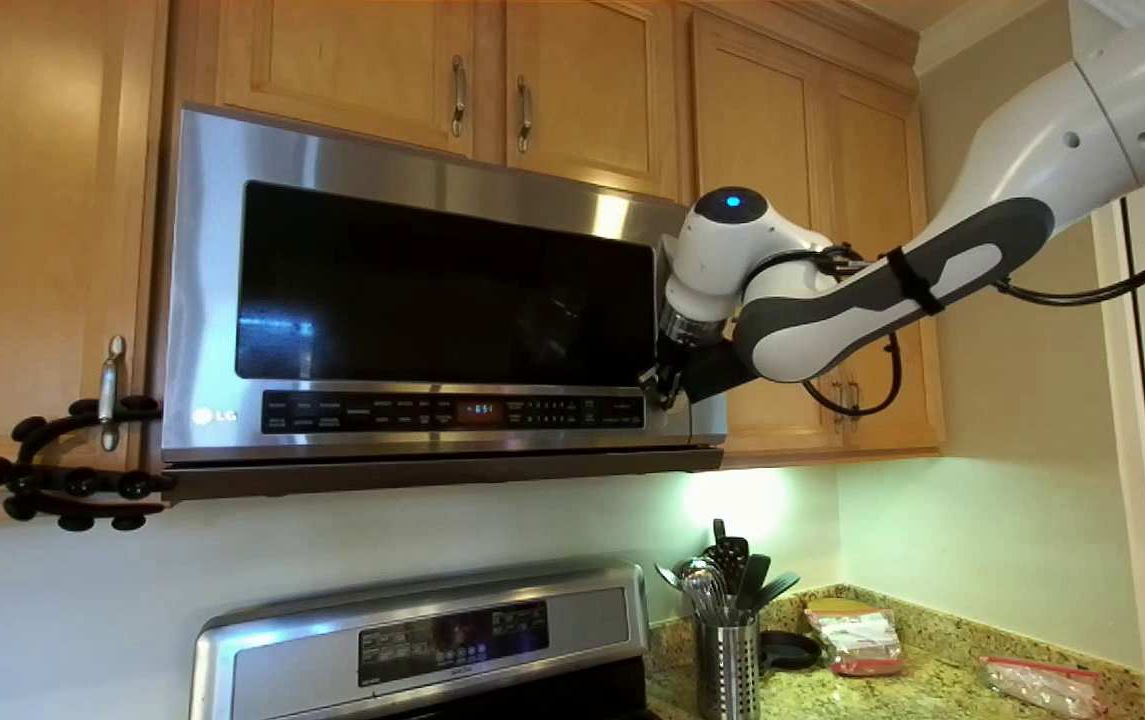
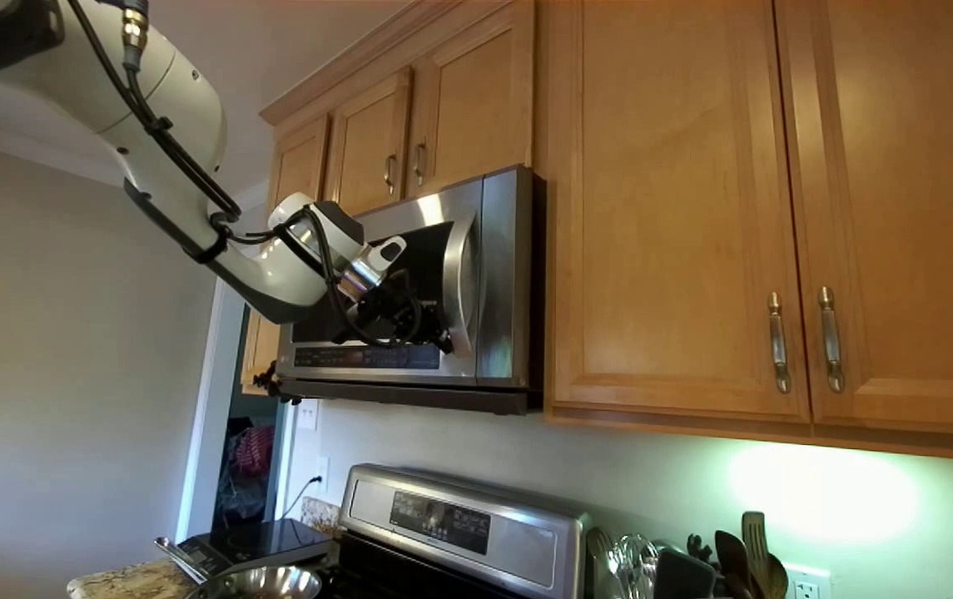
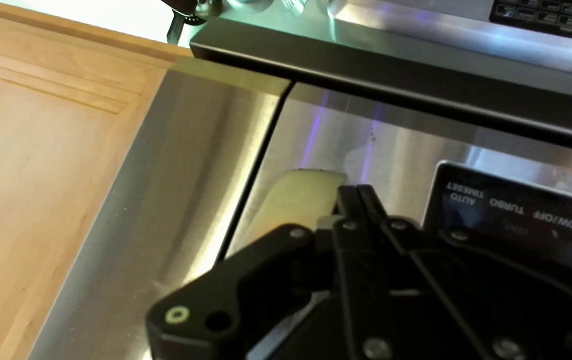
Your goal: Close the microwave door
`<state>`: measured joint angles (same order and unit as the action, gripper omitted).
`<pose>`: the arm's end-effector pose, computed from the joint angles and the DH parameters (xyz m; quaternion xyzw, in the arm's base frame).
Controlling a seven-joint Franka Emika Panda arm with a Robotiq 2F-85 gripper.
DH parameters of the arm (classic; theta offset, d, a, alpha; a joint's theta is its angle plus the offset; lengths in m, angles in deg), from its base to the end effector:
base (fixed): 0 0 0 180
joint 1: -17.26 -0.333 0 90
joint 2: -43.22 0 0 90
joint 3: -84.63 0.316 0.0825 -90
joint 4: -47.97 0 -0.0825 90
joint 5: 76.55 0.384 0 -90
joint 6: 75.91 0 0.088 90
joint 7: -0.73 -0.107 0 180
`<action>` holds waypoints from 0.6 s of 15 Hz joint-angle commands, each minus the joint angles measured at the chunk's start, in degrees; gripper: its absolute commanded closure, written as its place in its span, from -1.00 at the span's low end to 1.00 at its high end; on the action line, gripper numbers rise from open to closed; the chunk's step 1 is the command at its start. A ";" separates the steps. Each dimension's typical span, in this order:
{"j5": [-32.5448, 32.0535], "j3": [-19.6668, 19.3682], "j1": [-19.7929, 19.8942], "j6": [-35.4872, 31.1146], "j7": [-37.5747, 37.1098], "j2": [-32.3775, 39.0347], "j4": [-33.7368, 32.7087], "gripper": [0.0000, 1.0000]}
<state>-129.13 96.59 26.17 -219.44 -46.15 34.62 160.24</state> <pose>0.5618 0.0432 0.6166 0.8704 -0.0813 0.4331 0.2196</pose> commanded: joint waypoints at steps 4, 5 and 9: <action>3.06 -5.88 -3.61 0.04 1.69 2.93 -3.69 0.93; 4.14 -5.84 -4.19 0.42 1.78 2.23 -2.93 0.91; 10.58 -5.31 -6.37 1.95 4.23 -0.13 0.31 0.86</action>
<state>-122.75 92.53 22.10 -218.81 -44.42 34.91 159.51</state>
